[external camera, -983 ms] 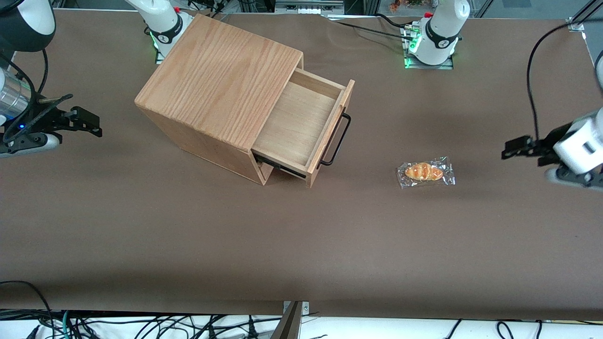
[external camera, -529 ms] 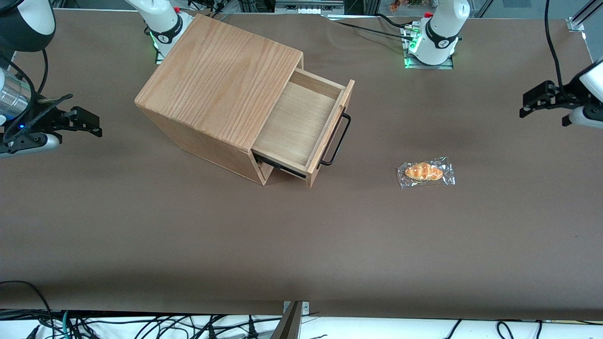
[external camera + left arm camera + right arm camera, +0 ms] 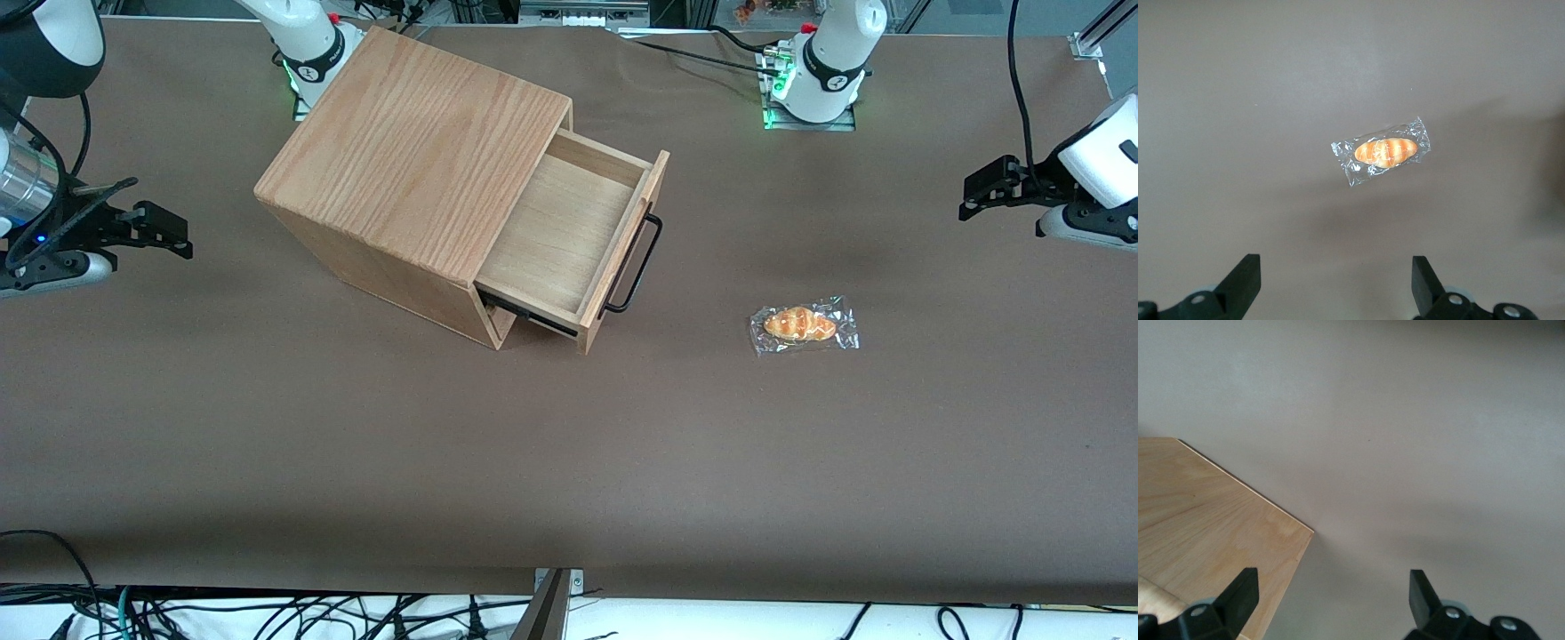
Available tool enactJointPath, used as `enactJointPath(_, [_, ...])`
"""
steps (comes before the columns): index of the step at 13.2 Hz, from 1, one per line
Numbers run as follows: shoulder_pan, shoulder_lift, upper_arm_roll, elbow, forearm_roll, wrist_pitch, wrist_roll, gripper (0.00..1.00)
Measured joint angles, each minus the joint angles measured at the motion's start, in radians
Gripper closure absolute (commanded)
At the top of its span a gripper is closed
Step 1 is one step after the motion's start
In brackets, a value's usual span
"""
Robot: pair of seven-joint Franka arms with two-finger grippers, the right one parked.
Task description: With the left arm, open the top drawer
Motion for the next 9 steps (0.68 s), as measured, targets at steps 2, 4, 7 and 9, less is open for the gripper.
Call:
enactJointPath(2, [0.0,0.0,0.0,0.0,0.0,0.0,-0.001,0.0])
enactJointPath(4, [0.0,0.0,0.0,0.0,0.0,0.0,-0.003,0.0])
enactJointPath(7, [0.0,0.001,0.0,0.0,0.0,0.0,-0.007,0.0])
enactJointPath(9, [0.0,0.001,0.001,0.0,0.0,0.0,-0.008,0.0])
